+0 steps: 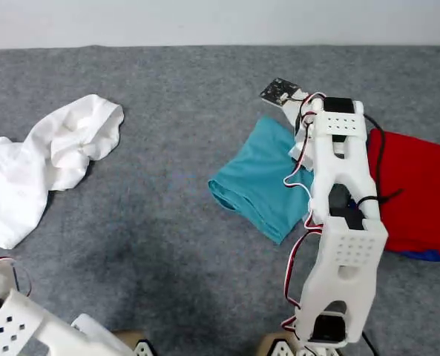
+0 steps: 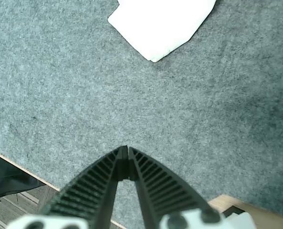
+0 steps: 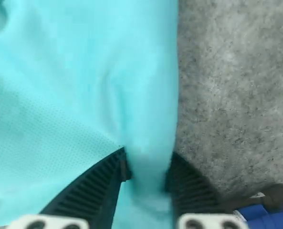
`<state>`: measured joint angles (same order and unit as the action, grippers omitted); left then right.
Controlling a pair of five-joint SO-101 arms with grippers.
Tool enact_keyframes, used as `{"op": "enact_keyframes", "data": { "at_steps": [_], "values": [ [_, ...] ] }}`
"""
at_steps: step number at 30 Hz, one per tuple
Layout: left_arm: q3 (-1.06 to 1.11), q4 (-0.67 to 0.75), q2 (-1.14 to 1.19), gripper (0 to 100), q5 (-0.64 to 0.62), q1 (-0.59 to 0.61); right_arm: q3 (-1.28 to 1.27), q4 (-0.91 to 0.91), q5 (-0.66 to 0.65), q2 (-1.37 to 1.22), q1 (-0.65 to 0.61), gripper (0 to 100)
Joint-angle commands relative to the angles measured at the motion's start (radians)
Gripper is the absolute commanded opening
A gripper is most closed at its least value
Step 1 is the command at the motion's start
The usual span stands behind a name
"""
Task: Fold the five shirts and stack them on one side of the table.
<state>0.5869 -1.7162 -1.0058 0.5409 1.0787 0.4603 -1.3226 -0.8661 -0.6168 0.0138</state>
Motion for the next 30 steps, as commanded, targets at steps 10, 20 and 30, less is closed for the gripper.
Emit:
{"op": "enact_keyframes", "data": {
  "at_steps": [10,20,30],
  "values": [
    [-0.027,-0.008,-0.012,1,0.011,-0.002,0.006,-0.189,0.697,0.223,-0.113,21.4],
    [-0.027,-0.008,-0.012,1,0.028,-0.002,0.006,-0.357,1.347,0.225,-0.180,32.5],
    [-0.028,-0.008,-0.012,1,0.055,0.003,0.002,-0.183,1.564,0.130,-0.213,47.8]
  ]
}}
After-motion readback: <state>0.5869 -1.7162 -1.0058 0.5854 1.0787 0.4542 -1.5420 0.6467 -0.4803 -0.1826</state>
